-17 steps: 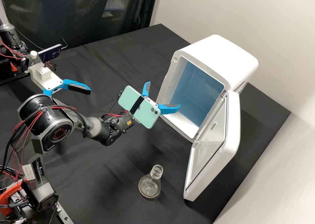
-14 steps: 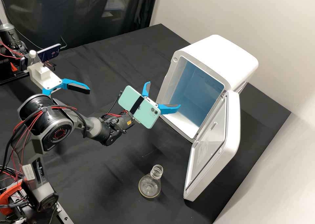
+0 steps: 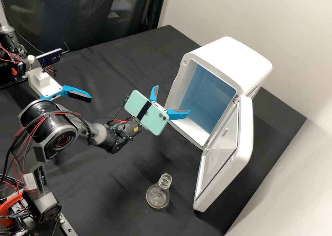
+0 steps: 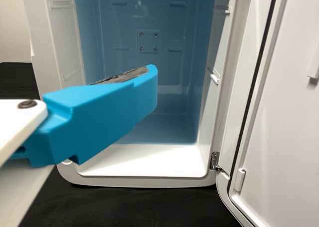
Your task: Place the flask in the incubator
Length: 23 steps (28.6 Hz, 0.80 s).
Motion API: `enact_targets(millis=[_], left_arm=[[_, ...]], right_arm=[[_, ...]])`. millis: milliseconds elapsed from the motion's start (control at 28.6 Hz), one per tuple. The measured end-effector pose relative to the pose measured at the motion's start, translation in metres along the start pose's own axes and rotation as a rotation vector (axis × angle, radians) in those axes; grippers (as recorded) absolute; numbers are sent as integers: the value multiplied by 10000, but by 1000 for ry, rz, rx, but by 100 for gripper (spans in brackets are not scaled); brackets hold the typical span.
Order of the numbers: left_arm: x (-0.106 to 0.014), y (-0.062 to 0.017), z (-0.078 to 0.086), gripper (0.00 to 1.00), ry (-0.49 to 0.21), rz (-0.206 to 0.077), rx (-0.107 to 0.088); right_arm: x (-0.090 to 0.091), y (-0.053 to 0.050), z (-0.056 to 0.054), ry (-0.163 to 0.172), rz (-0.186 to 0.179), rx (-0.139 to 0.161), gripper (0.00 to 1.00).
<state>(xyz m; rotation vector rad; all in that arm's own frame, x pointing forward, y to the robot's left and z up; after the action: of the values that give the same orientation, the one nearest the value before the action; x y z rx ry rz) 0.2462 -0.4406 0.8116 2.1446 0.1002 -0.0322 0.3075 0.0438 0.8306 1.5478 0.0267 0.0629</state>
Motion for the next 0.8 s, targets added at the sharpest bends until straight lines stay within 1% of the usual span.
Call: enact_targets(millis=[105,175,280,350,385,420,595,630,700,804], left_arm=[[45,-12,27,100,-8,-5,3],[81,8,46,100,-12,3,15],[138,34,47,100,-4,14,22],[173,42,54,100,-6,16,24],[203,60,56,100,-2,24,21],[224,60,53,100,4,25,18],[301,35,41,100,18,17,13],[315,17,35,100,21,11,17],[332,11,31,100,25,9,26],[351,8,27,100,29,8,26]], right_arm=[[-10,-5,4,1,1,0,100],[-10,-5,4,1,1,0,100],[-10,-5,4,1,1,0,100],[-10,-5,4,1,1,0,100],[-10,-5,4,1,1,0,100],[-10,-5,4,1,1,0,100],[-30,-13,11,6,5,0,100],[-46,-21,15,11,8,0,100],[-65,-29,22,15,11,0,100],[-104,-53,43,15,7,-3,100]])
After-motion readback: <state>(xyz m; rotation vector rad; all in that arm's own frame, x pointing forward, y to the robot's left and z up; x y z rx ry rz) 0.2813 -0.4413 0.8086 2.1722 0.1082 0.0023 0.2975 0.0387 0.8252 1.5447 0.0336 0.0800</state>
